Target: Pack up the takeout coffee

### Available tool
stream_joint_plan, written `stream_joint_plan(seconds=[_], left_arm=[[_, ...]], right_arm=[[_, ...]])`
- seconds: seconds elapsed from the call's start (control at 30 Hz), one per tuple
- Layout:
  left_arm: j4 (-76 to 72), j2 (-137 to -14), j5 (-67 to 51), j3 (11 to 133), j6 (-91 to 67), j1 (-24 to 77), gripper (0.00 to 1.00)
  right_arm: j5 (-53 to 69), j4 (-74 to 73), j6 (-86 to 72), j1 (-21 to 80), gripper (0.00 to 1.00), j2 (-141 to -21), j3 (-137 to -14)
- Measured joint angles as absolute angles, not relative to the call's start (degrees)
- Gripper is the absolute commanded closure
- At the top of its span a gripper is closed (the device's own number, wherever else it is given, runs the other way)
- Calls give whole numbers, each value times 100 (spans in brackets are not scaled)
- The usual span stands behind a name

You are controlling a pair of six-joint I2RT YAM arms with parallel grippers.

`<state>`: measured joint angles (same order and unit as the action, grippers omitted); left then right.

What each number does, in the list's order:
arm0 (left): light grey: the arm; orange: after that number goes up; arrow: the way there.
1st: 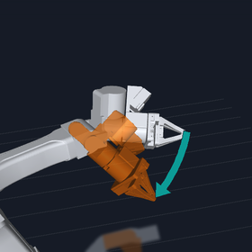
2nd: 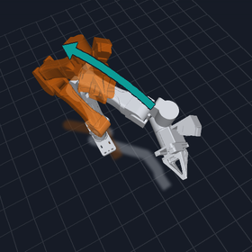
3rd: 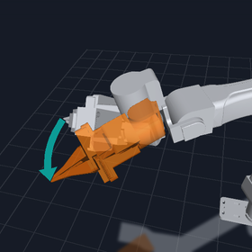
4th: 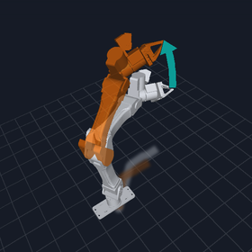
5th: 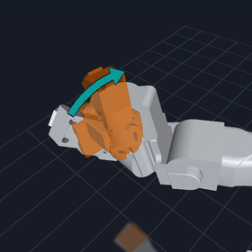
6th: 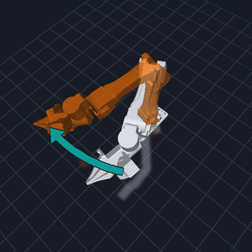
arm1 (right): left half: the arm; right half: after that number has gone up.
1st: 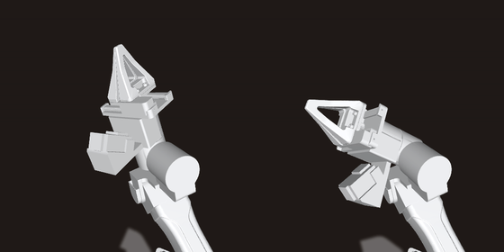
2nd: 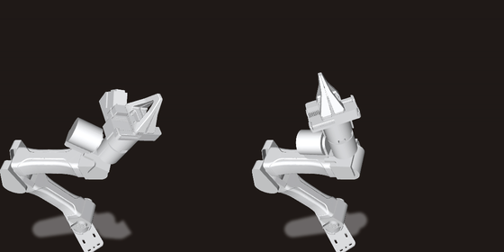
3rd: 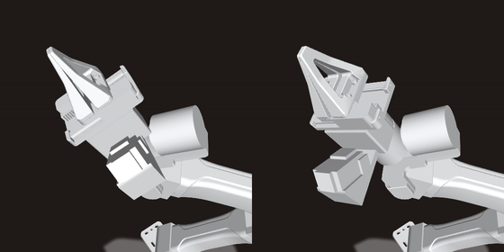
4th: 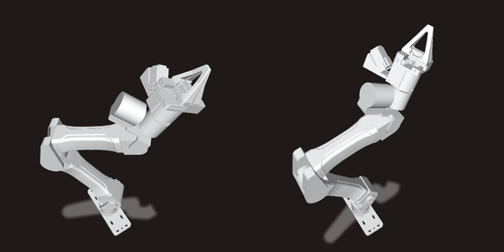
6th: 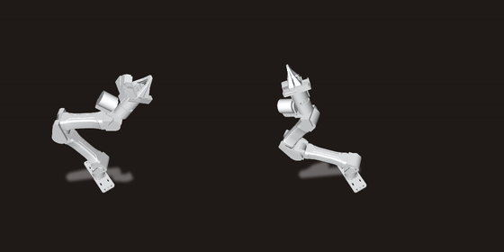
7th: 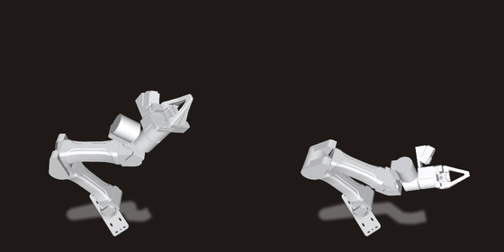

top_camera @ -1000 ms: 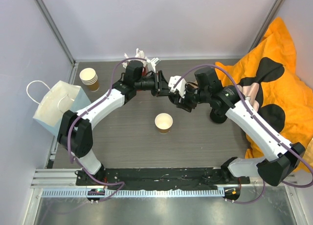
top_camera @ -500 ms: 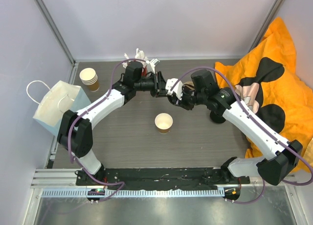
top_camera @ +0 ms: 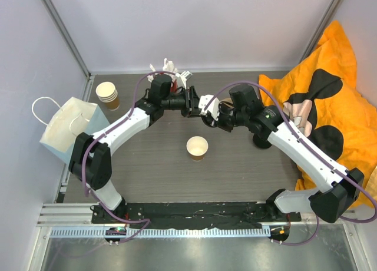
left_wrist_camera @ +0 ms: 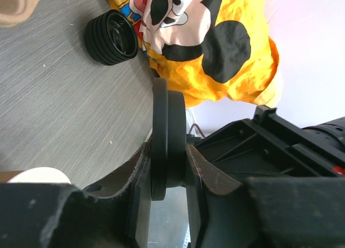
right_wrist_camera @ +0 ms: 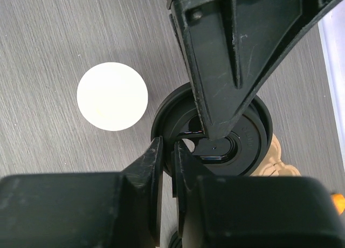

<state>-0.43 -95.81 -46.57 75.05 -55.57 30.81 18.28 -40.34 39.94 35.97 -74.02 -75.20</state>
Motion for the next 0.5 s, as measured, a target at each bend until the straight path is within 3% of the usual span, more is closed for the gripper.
stream_joint_plan(seconds=[0.33, 0.43, 0.5], left_arm=[[-196, -9332, -4781, 7505, -5682, 2895, 9], [-255, -9242, -4821, 7505, -5677, 2770, 0], [-244, -9190, -4840, 7505, -5649, 2661, 0]], right_arm=[[1813, -4534, 4021, 3653, 90, -7535, -7725], [1820, -4759, 4021, 3691, 91, -7609, -7918], [1839, -4919, 4018, 3719, 91, -7627, -8042]])
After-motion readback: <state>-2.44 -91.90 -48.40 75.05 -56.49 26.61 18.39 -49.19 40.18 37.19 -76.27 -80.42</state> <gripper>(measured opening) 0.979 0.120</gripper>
